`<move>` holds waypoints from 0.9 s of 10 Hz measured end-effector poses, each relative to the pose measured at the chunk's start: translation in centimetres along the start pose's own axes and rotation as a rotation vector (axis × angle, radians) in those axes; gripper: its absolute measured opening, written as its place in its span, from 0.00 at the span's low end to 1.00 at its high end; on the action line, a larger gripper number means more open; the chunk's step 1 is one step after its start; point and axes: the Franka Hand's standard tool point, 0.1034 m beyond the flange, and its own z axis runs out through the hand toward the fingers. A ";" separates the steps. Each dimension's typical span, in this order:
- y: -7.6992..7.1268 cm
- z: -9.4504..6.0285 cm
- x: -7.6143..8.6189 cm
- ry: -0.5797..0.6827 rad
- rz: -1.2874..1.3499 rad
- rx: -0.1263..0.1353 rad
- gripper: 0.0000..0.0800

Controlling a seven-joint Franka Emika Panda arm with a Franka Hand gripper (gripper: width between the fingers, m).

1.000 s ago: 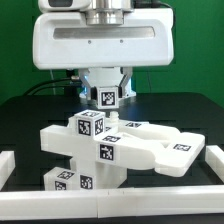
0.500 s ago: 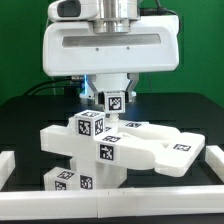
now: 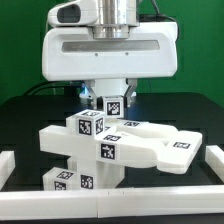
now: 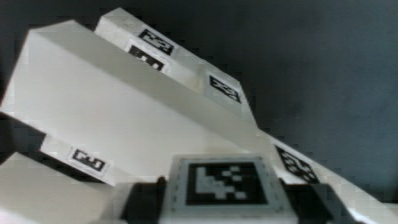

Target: Assemble chair

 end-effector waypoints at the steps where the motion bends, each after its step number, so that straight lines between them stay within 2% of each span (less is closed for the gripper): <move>1: 0.0 0.2 0.0 0.006 0.000 -0.004 0.36; 9: 0.1 0.3 0.1 0.011 0.000 -0.009 0.36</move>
Offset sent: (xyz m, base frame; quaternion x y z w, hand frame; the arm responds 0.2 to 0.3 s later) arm 0.0000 0.0000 0.0000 0.0000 0.0000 0.0000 1.0000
